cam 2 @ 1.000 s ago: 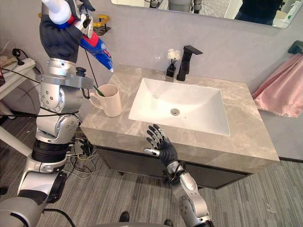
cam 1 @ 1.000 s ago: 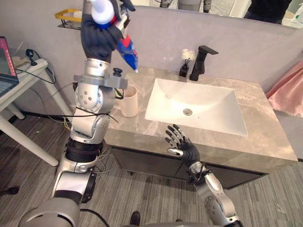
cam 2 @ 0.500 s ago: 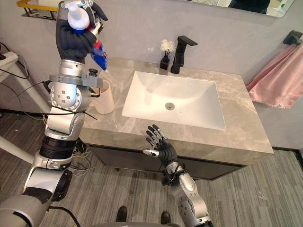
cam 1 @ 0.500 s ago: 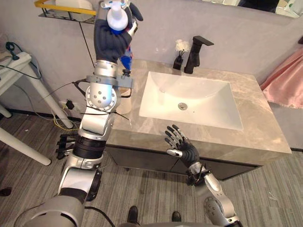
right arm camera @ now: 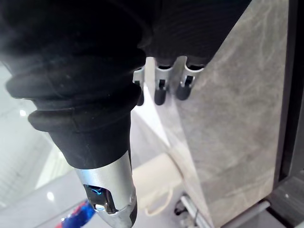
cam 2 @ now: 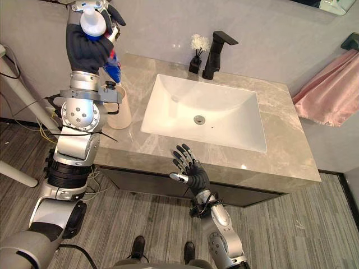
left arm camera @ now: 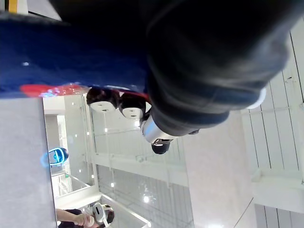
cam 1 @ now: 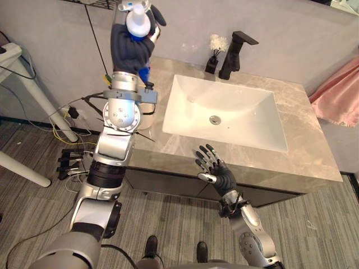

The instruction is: Organize washtable

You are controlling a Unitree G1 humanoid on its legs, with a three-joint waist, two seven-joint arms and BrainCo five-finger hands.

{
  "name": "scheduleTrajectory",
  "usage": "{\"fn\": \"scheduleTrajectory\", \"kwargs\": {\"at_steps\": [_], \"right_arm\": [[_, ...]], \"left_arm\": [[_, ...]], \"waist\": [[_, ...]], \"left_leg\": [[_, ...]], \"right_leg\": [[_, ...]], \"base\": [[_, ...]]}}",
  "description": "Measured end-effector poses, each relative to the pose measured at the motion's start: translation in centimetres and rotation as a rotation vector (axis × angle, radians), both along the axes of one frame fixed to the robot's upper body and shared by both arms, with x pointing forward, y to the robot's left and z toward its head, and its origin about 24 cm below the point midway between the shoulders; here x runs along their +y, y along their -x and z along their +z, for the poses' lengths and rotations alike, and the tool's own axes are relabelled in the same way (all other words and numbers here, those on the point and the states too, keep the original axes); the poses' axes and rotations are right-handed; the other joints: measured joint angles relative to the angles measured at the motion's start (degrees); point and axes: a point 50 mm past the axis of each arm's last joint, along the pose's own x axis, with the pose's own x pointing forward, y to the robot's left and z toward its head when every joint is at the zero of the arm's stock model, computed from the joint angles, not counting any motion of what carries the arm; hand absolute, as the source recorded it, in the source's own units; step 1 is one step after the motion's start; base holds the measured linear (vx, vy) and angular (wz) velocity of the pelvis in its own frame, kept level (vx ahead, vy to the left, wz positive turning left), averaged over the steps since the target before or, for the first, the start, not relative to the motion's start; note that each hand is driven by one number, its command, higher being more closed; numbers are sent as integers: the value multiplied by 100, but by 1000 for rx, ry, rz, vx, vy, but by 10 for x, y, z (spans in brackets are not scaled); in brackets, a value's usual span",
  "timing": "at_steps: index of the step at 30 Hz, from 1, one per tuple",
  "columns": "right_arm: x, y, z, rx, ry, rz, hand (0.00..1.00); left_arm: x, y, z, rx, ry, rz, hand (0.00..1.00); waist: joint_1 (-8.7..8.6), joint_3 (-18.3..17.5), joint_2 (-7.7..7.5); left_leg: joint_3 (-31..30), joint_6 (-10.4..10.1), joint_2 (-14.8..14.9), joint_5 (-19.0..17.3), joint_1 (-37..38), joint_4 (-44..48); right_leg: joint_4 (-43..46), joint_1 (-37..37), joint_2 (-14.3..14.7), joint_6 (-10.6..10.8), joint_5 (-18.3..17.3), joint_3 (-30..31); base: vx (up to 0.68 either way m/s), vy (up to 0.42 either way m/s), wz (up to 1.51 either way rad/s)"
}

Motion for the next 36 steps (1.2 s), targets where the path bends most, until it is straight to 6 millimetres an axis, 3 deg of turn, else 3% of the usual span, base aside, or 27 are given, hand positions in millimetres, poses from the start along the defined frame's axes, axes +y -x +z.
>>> {"fn": "scheduleTrajectory", "kwargs": {"at_steps": [9,13,36], "right_arm": [[-4,-1,1,-6,-11,-18,0],[-4,0,1,-2,-21,-19,0],[-4,3,6,-23,-32,-21,0]], "left_arm": [[14,0,0,-1,55,44,100],[19,-1,-11,36,60,60,100],[20,0,-30,90,71,59,100]], "waist": [[18,176,-41],[16,233,-47],[2,417,-90]], "left_leg": [[-8,1,0,1,1,0],[-15,1,-1,1,1,-1],[-17,2,0,-2,-8,-1]], "right_leg": [[30,-10,0,-6,-4,-8],[42,-12,0,-19,-13,-20],[61,-27,0,-36,-23,-68]], "base": [[0,0,0],[0,0,0],[0,0,0]]}}
